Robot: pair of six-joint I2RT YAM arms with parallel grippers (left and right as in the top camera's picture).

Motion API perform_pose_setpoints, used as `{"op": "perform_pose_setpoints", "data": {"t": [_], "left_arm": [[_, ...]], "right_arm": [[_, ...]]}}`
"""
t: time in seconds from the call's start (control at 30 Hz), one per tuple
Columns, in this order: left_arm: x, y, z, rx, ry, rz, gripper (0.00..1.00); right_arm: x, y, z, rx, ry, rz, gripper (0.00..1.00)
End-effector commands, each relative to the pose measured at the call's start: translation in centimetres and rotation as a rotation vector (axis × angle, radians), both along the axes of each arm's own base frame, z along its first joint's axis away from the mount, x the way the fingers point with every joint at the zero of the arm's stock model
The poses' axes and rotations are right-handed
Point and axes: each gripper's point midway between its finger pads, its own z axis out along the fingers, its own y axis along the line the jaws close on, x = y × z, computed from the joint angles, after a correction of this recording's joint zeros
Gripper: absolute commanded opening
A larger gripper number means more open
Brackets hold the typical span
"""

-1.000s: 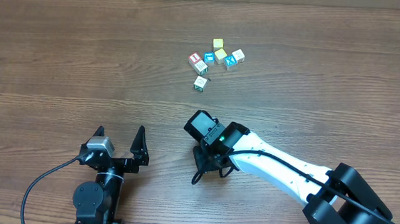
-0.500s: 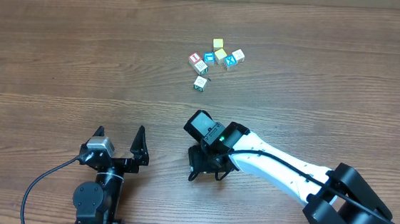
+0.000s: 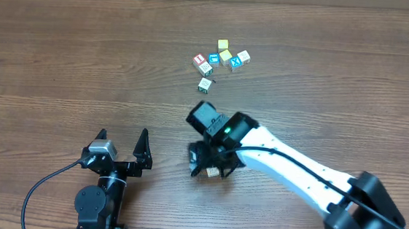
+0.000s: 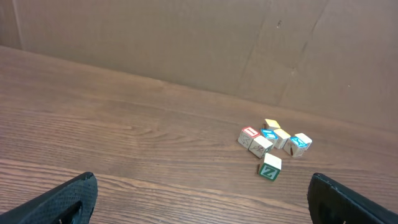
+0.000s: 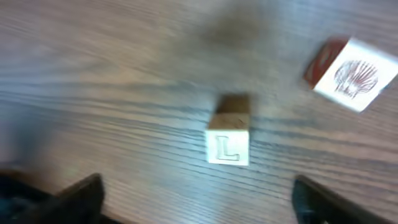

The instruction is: Flip 3 blocks

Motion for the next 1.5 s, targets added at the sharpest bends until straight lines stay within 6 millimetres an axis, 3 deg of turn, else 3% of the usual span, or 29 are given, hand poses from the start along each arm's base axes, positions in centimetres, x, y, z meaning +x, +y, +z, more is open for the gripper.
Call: {"op": "perform_pose_setpoints", "data": {"t": [0.0,0.1,0.3,0.43,0.6,0.87,1.0,1.47], "left_arm": [[0.0,-0.1,0.0,0.02,-0.003,-0.005,1.0],[0.0,-0.1,0.0,0.02,-0.003,-0.005,1.0],[0.0,-0.1,0.0,0.02,-0.003,-0.005,1.0],[0.0,-0.1,0.0,0.02,-0.003,-0.005,1.0],[0.0,-0.1,0.0,0.02,-0.004,-0.005,1.0],[0.0,-0.1,0.0,0.02,-0.003,-0.005,1.0],[0.0,-0.1,0.0,0.02,-0.004,-0.005,1.0],[0.0,-0.1,0.0,0.02,-0.003,-0.005,1.0]], "right_arm": [[1.0,0.3,2.7,0.056,-0.051,-0.002,1.0],[0.0,-0.2,2.4,0.035,-0.009,0.0,1.0],[-2.1,-0.6,0.6,-0.009,0.046,-0.024,0.57],[-3.5,-0.6,-1.2,-0.027,0.072,-0.054,0.45],[-4.3,-1.1,-3.1,-0.043,0.1,-0.123,0.22],[-5.8,-1.0,-5.4,-0.027,0.144,-0.2,0.09],[-5.8,-0.7,-5.5,-0.009,0.143,-0.196,0.04],[-4.9,-0.2,-5.5,0.009,0.112,-0.242,0.04]]}}
